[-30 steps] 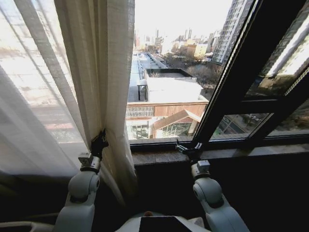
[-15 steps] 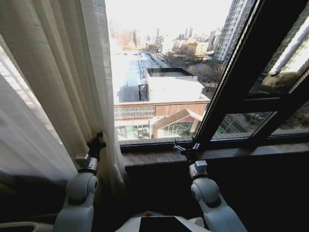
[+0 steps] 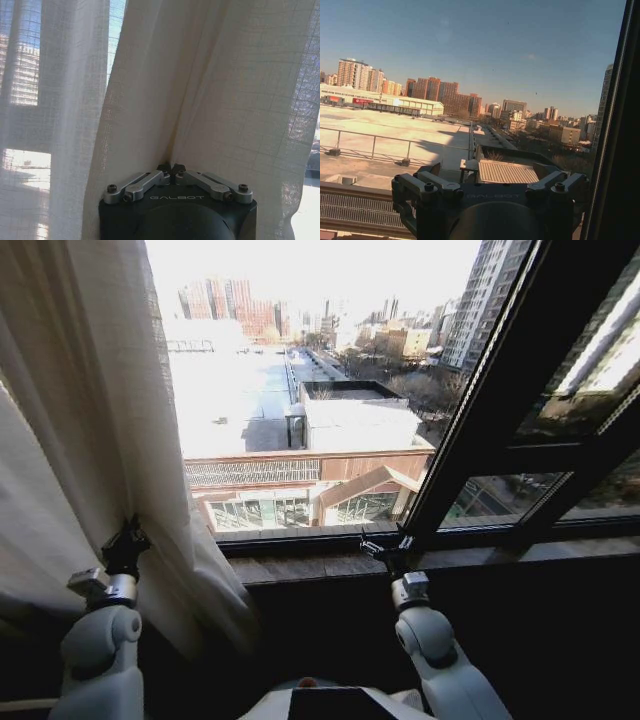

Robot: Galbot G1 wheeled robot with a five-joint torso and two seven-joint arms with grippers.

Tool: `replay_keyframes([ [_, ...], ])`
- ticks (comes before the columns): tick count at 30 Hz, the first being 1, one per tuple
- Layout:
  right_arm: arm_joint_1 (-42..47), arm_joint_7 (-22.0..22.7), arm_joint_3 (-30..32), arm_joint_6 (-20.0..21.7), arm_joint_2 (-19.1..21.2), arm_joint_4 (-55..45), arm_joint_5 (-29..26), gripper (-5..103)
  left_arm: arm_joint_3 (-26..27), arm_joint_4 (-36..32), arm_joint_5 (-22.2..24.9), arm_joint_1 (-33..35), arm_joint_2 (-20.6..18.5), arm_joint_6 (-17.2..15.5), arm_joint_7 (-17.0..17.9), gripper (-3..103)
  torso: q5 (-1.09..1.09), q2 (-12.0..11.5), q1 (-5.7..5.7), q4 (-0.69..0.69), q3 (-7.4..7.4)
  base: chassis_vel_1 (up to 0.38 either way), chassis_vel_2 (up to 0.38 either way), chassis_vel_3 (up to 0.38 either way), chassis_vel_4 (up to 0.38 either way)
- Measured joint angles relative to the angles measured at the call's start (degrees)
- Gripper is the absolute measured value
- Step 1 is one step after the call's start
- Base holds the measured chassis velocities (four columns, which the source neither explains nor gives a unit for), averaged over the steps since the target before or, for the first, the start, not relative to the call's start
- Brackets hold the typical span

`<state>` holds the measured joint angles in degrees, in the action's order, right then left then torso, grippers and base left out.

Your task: Open the curtains by pulling them apart, changing their state from closed to fully open.

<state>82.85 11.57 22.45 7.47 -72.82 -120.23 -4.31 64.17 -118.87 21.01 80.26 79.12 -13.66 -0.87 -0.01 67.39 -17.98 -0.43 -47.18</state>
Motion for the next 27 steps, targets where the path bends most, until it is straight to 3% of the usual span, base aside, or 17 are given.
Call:
replay_keyframes([
  [5, -0.65, -0.1, -0.72, 0.0, 0.12, 0.63, 0.02, 100, 5.47, 2.96, 2.36, 0.81, -1.1, 1.32, 0.01, 0, 0.0, 0.0, 0.0, 0.0, 0.0, 0.0, 0.0, 0.0, 0.0],
  [8, -0.81, -0.13, -1.05, 0.0, 0.03, 0.98, 0.07, 100, 8.24, 4.1, 2.69, 0.26, -1.54, 1.7, 1.97, 0, 0.01, 0.0, 0.0, 0.01, 0.0, 0.0, 0.0, 0.0, 0.0],
  [11, -0.8, -0.15, -1.29, -0.02, -0.23, 1.47, 0.2, 100, 11.59, 5.51, 0.48, -2.39, -1.9, 0.91, 9.48, 0, 0.01, 0.0, -0.01, -0.01, 0.0, 0.0, 0.0, 0.0, 0.0],
  [12, -0.8, -0.15, -1.29, -0.02, -0.23, 1.47, 0.2, 100, 11.59, 5.51, 0.48, -2.39, -1.9, 0.91, 9.48, 0, 0.01, 0.0, -0.01, -0.01, 0.0, 0.0, 0.0, 0.0, 0.0],
  [15, -0.83, -0.19, -1.4, -0.11, -0.35, 1.94, 0.23, 100, 12.14, 7.29, -4.36, -5.8, -2.52, -1.1, 22.18, 0, 0.01, 0.0, 0.0, 0.0, 0.0, 0.0, 0.0, 0.0, 0.0],
  [20, -1.18, -0.25, -1.6, -0.21, -0.61, 2.47, 0.27, 100, 11.65, 9.04, -8.59, -8.87, -3.08, -2.31, 28.83, -3, 0.01, -0.01, -0.01, -0.01, -0.01, 0.0, 0.0, 0.0, 0.0],
  [23, -1.22, -0.26, -1.6, -0.26, -0.7, 2.61, 0.28, 100, 11.15, 8.17, -8.92, -8.55, -3.11, -3.01, 27.7, 6, 0.0, 0.0, -0.02, -0.01, -0.01, 0.0, 0.0, 0.0, 0.0],
  [24, -1.26, -0.27, -1.6, -0.27, -0.71, 2.71, 0.28, 100, 10.89, 7.38, -8.92, -7.99, -2.96, -3.12, 25.93, 12, 0.02, 0.0, -0.02, -0.01, 0.0, 0.0, 0.0, 0.0, 0.0],
  [25, -1.4, -0.28, -1.6, -0.32, -0.71, 2.97, 0.28, 100, 10.15, 5.05, -8.82, -6.47, -2.34, -3.29, 20.83, 17, 0.01, 0.0, -0.01, 0.0, 0.0, 0.0, 0.0, 0.0, 0.0],
  [26, -1.4, -0.28, -1.6, -0.32, -0.71, 2.97, 0.28, 100, 10.15, 5.05, -8.82, -6.47, -2.34, -3.29, 20.83, 17, 0.01, 0.0, -0.01, 0.0, 0.0, 0.0, 0.0, 0.0, 0.0],
  [27, -1.54, -0.28, -1.62, -0.35, -0.75, 3.11, 0.28, 100, 9.6, 3.49, -8.63, -5.44, -1.95, -3.3, 17.0, 23, 0.02, 0.0, -0.01, 0.0, 0.0, 0.0, 0.0, 0.0, 0.0],
])
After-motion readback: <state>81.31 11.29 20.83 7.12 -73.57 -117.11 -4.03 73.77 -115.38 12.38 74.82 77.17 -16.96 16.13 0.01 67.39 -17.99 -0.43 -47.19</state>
